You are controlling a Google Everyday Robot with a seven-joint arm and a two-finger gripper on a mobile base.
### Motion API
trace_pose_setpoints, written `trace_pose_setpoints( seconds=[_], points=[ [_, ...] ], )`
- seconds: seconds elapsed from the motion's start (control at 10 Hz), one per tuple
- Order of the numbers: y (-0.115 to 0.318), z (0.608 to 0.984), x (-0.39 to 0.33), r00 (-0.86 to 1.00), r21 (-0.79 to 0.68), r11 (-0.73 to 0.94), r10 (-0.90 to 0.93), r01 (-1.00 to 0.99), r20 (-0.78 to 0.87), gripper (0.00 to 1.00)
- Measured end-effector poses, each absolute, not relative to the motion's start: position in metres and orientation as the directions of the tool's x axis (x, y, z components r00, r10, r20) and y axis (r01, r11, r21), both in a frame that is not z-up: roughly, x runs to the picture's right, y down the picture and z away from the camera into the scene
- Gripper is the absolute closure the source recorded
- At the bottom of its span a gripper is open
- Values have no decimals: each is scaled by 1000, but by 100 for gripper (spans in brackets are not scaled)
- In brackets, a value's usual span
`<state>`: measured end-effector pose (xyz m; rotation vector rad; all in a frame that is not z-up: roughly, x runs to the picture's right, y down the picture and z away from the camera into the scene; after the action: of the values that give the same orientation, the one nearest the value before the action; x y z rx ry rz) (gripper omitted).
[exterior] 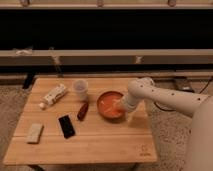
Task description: Pick up the ceramic bowl
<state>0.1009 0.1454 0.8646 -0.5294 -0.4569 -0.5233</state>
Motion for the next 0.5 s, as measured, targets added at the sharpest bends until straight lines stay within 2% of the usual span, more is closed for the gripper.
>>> trace_pose_setpoints(
  seconds=[0.5],
  points=[
    [143, 863, 99, 783, -359, 743, -344, 565, 519, 88]
  ],
)
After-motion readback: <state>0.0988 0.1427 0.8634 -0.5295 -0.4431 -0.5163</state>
